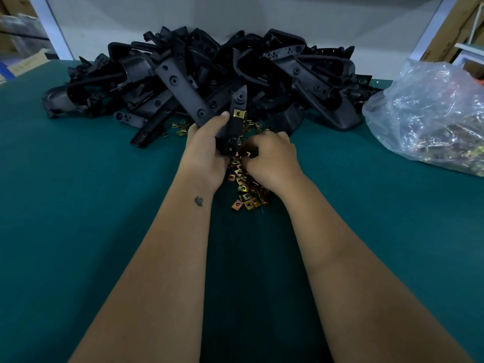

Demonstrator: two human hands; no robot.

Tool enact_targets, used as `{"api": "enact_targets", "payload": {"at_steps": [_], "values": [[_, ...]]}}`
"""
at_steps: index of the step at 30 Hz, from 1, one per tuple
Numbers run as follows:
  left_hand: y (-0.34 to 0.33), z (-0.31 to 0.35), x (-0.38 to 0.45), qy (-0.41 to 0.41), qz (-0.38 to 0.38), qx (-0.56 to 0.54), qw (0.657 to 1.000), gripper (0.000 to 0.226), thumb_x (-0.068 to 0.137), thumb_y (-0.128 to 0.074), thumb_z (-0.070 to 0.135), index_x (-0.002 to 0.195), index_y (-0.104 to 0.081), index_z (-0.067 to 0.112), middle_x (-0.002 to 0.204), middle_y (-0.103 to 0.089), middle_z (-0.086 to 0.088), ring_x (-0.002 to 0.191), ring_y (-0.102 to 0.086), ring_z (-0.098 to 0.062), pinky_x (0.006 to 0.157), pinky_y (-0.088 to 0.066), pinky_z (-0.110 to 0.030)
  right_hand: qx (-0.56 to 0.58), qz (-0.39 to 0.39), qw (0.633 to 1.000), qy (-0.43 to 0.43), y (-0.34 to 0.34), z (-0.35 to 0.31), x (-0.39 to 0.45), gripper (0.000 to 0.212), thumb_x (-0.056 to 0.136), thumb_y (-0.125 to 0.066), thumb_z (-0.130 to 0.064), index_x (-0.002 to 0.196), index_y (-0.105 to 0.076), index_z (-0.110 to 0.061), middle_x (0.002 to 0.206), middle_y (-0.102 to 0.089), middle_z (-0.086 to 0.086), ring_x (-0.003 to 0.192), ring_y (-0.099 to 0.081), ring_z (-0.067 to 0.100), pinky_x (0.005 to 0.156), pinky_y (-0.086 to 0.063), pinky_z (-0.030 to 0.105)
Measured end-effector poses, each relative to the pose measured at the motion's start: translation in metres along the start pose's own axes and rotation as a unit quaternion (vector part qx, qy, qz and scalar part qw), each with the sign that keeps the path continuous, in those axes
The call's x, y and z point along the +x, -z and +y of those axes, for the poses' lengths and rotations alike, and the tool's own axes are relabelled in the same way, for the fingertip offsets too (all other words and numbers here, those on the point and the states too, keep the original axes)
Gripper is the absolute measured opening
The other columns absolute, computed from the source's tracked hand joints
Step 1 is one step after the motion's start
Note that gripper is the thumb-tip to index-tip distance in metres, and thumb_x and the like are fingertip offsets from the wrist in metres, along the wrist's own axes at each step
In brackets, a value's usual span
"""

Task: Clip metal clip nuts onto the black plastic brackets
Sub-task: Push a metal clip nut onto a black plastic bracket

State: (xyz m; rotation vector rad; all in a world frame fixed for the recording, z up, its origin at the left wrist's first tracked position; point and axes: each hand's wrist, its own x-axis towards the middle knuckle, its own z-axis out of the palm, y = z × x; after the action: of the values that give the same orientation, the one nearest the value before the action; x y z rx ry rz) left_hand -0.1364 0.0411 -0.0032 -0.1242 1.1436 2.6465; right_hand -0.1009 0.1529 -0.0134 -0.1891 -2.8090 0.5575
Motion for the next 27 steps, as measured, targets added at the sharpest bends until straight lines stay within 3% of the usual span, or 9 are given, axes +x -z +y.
{"api": "enact_targets", "payload": {"at_steps": [5,8,10,13,18,21,27], "values": [[-0.001,0.000,-0.001,-0.003,0.010,0.002,1.000,0.051,0.094,-0.064,0.010,0.141,-0.048,0.004,0.104,-0.067,-0.006,0.074,-0.068,-0.012,0.058,-0.054,-0.021,0.105,0.062,0.992,-0.013,0.002,0.002,-0.002,0.007,0.087,-0.065,-0.017,0.093,-0.064,-0.020,0.096,-0.067,-0.003,0.101,-0.056,0.024,0.089,-0.044,0.038],[-0.001,0.001,-0.002,-0.004,0.012,0.005,1.000,0.052,0.093,-0.065,0.010,0.142,-0.047,0.004,0.104,-0.066,-0.007,0.075,-0.067,-0.012,0.057,-0.053,-0.020,0.227,0.093,0.969,-0.036,0.005,0.002,0.000,0.011,0.088,-0.066,-0.014,0.090,-0.063,-0.023,0.082,-0.060,-0.016,0.082,-0.059,0.006,0.073,-0.047,0.021],[-0.002,0.001,-0.003,-0.007,0.011,0.008,1.000,0.055,0.093,-0.066,0.009,0.143,-0.045,0.004,0.109,-0.065,-0.008,0.079,-0.066,-0.014,0.057,-0.053,-0.021,0.289,0.113,0.950,-0.041,0.006,0.001,0.001,0.010,0.089,-0.067,-0.013,0.093,-0.068,-0.022,0.085,-0.062,-0.016,0.085,-0.060,0.004,0.072,-0.045,0.013],[-0.003,0.000,-0.004,-0.013,0.011,0.008,1.000,0.058,0.090,-0.068,0.005,0.143,-0.044,0.003,0.109,-0.064,-0.008,0.080,-0.067,-0.013,0.059,-0.054,-0.021,0.367,0.136,0.919,-0.039,0.010,0.000,0.000,0.012,0.089,-0.068,-0.012,0.092,-0.073,-0.022,0.083,-0.067,-0.013,0.082,-0.065,0.006,0.077,-0.052,0.021],[-0.003,0.001,-0.006,-0.009,0.012,0.015,1.000,0.059,0.090,-0.067,0.003,0.144,-0.043,0.002,0.113,-0.064,-0.009,0.081,-0.067,-0.014,0.059,-0.054,-0.022,0.424,0.146,0.892,-0.058,0.014,0.001,-0.001,0.012,0.088,-0.071,-0.017,0.080,-0.070,-0.026,0.064,-0.067,-0.007,0.052,-0.058,0.002,0.055,-0.049,0.018],[-0.003,0.000,-0.005,-0.009,0.010,0.022,1.000,0.059,0.090,-0.067,0.005,0.144,-0.043,0.003,0.116,-0.064,-0.009,0.088,-0.067,-0.015,0.060,-0.055,-0.022,0.432,0.143,0.887,-0.072,0.013,0.001,-0.001,0.014,0.093,-0.065,-0.018,0.082,-0.071,-0.024,0.064,-0.066,-0.006,0.053,-0.058,0.000,0.053,-0.049,0.017],[-0.002,-0.001,-0.003,0.000,0.002,0.015,1.000,0.055,0.091,-0.064,0.002,0.142,-0.044,0.002,0.126,-0.064,-0.013,0.095,-0.065,-0.019,0.064,-0.055,-0.024,0.557,0.101,0.820,-0.082,0.014,0.001,0.002,0.022,0.096,-0.053,0.001,0.104,-0.069,-0.012,0.083,-0.072,0.003,0.073,-0.069,0.011,0.074,-0.057,0.024]]}}
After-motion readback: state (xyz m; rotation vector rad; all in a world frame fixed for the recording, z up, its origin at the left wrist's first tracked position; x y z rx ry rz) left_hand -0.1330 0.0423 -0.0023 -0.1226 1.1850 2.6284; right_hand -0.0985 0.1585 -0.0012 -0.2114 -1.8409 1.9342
